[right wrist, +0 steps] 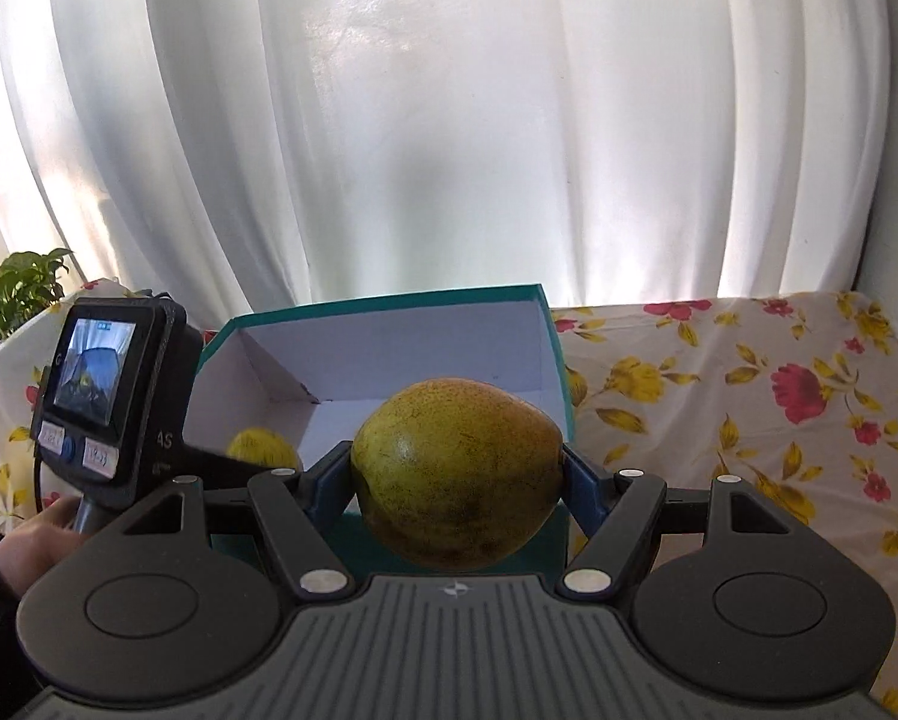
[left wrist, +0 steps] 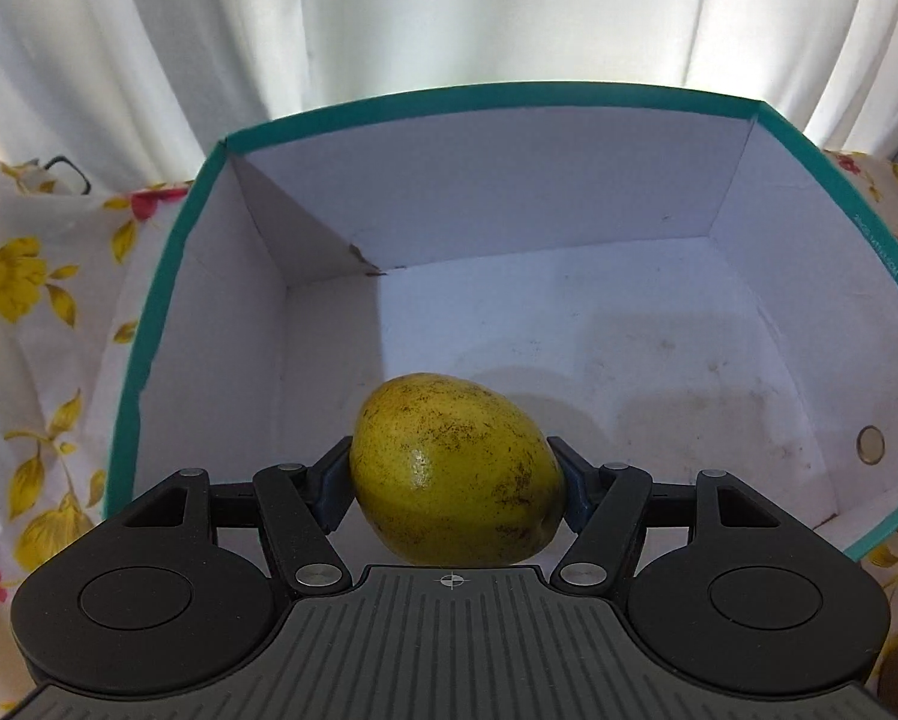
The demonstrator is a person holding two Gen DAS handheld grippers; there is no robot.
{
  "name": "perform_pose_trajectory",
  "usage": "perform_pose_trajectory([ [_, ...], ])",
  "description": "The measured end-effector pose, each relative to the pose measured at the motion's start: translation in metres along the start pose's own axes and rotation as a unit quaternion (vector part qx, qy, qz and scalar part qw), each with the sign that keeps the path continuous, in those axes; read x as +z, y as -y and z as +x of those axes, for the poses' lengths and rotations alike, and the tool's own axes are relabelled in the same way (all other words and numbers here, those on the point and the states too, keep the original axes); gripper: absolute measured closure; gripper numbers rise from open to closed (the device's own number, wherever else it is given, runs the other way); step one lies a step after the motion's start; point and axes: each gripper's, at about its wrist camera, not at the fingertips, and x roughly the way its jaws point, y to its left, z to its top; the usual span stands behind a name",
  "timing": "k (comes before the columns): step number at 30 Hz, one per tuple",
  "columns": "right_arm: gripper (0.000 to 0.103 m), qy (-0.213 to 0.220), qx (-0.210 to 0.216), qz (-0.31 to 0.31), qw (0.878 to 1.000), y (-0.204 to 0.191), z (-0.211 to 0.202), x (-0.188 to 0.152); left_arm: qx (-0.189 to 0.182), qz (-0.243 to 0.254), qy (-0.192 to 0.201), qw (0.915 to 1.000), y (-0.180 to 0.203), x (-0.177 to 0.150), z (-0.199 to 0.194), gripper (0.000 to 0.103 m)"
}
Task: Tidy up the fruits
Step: 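Carry both pears over the teal box and release them inside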
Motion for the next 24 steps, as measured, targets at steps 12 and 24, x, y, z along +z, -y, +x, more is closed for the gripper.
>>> perform_pose_trajectory([
  [12, 0.032, -0.038, -0.016, -0.011, 0.999, -0.001, 0.056, 0.007, -0.017, -0.013, 0.039, 0.9990, -0.016, -0.010, -0.050, 0.016],
  [24, 0.032, -0.076, -0.033, -0.044, 0.996, -0.008, 0.087, 0.004, 0.033, -0.049, 0.084, 0.9947, -0.058, -0.040, -0.099, 0.010],
])
